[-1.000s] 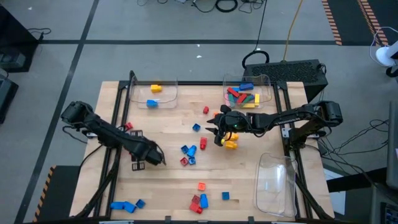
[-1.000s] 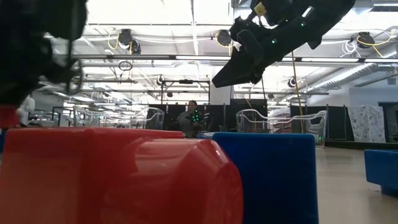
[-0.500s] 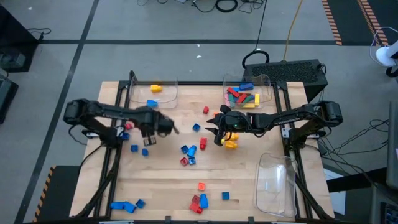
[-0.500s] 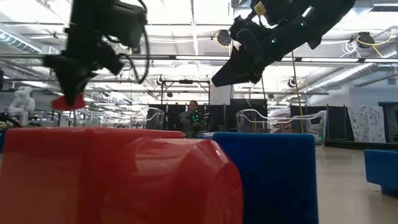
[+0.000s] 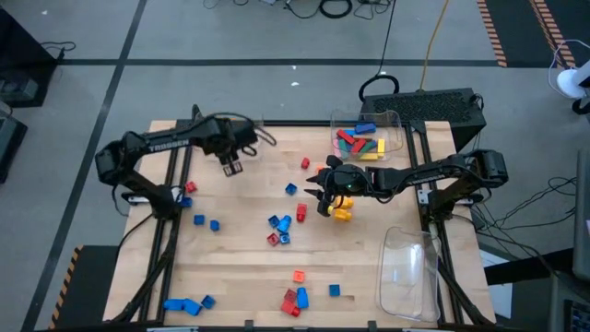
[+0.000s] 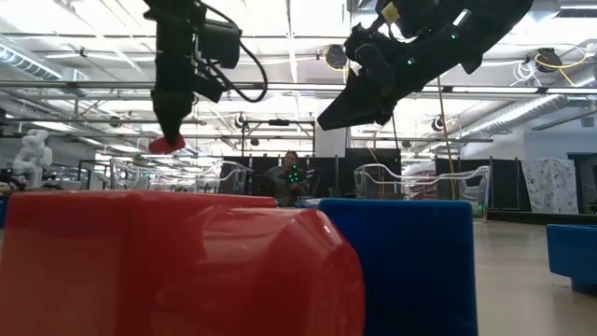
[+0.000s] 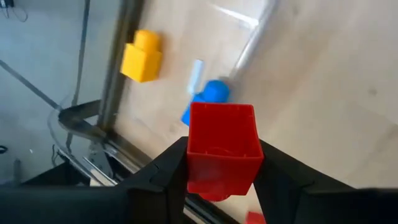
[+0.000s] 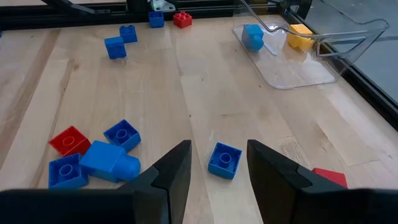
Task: Sort blocks by size
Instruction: Put the 1 stud red game piece into the top left transparent bin
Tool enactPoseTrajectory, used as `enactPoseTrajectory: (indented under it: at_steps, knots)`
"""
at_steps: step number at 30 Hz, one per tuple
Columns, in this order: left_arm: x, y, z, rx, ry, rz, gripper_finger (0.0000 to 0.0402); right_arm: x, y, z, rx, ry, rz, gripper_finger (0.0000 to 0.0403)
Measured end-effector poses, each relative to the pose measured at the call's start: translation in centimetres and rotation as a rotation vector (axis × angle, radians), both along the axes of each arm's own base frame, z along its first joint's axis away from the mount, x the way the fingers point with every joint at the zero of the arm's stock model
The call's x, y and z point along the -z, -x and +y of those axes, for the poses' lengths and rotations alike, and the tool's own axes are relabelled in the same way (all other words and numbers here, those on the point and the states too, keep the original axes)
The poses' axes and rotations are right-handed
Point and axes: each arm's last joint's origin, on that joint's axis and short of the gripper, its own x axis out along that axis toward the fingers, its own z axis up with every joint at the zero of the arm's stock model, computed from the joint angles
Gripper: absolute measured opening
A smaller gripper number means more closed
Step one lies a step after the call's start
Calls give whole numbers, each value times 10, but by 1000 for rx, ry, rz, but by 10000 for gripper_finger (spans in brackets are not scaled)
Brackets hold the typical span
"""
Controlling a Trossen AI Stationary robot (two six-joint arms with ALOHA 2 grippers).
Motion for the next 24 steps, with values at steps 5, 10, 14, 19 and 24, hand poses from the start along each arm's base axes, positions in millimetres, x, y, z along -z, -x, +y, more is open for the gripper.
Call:
enactPoseTrajectory:
  at_steps: [5, 10, 14, 19, 24]
  knots:
    - [-2, 6, 30, -44, -55, -76, 153, 0, 0, 0, -8, 15, 3, 141]
    - [-2, 16, 55, -108, -16, -180, 154, 0, 0, 0, -9, 16, 3, 141]
    - [-3, 22, 64, -150, -1, -223, 154, 2, -1, 0, -16, 30, 8, 141]
    - [6, 24, 66, -188, -1, -234, 176, 15, -7, 0, -21, 38, 36, 141]
    - [14, 23, 68, -255, 6, -239, 237, 27, -14, -1, -25, 44, 44, 141]
